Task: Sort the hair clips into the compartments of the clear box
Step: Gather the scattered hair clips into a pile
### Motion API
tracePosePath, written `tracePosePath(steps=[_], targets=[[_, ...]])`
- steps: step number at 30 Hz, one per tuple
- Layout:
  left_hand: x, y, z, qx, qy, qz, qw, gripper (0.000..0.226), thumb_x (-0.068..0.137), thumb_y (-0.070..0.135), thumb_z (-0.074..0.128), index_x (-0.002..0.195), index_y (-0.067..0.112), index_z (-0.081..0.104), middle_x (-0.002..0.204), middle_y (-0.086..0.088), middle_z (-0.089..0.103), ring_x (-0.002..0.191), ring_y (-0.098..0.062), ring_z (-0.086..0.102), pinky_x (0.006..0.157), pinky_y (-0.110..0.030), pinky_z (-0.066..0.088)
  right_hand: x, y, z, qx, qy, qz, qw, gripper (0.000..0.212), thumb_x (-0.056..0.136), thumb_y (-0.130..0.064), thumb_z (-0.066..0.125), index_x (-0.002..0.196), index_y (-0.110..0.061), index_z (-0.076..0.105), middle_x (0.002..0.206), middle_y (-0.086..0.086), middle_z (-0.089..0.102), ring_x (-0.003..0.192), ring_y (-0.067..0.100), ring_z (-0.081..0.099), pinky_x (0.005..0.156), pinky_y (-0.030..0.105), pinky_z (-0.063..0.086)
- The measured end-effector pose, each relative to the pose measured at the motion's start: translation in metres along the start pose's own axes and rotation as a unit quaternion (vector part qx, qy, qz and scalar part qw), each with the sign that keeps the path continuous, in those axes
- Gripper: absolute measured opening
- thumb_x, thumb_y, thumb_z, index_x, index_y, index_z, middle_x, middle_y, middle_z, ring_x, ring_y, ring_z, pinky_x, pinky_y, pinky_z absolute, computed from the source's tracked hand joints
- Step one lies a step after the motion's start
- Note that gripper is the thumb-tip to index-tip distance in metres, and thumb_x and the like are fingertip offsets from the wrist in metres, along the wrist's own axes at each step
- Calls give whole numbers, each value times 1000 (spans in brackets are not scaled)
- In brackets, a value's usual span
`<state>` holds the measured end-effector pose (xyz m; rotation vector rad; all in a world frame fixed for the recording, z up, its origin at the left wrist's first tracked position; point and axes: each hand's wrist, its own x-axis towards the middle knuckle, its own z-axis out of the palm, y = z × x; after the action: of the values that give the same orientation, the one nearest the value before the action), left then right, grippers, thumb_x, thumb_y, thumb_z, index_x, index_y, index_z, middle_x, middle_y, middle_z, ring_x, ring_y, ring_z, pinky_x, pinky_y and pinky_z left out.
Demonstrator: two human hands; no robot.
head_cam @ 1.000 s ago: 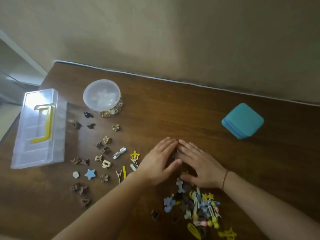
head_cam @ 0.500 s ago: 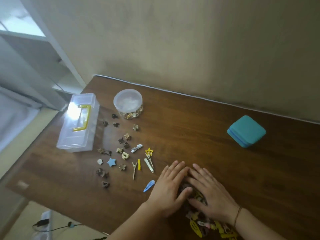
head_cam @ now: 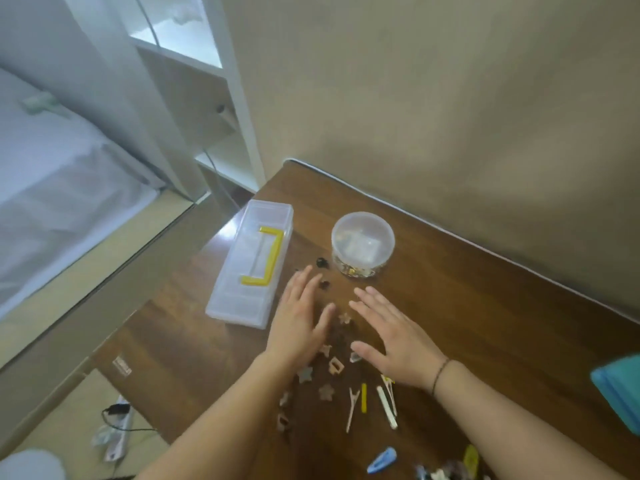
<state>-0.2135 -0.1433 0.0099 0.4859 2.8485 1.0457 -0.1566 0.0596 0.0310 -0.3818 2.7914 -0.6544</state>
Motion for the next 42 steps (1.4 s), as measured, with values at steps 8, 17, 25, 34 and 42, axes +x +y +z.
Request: tracePosePath(steps=[8,17,25,34,42], targets=[[75,-28,8,-11,-58,-12,998,50,103,36,36,149,18,35,159,6,24,149,-15,9,120,-33,7,64,8,9,-74,-53,-73,993,78,92,-61,39,154,-24,11,162,-9,7,147,4,-7,121,31,11],[-11,-45,-12,33,-137,64,988,54,98,54,30,139,26,49,154,12,34,147,-4,11,119,-39,16,31,13,22,-119,-125,-213,962,69,91,-67,34,150,-32,26,162,-6,9,149,14,-7,121,43,4],[-82,-42,-5,37,-112,118,986,63,93,58,46,147,25,39,158,10,26,148,-12,12,118,-48,18,-23,10,31,-122,-149,-217,957,74,91,-69,33,153,-35,10,162,-9,3,148,13,-12,121,40,-1],[-121,28,51,37,-149,137,979,75,92,66,40,151,21,30,160,6,19,149,-10,0,121,-40,10,-116,24,38,-103,-104,-130,981,73,91,-70,33,152,-32,20,162,-8,3,148,9,-12,120,39,-3],[-161,81,96,15,-192,196,961,76,92,63,43,152,20,27,160,8,20,149,-11,2,120,-43,13,-211,37,47,-74,-31,-45,996,71,92,-67,38,152,-35,17,161,-13,6,148,9,-7,120,41,2]])
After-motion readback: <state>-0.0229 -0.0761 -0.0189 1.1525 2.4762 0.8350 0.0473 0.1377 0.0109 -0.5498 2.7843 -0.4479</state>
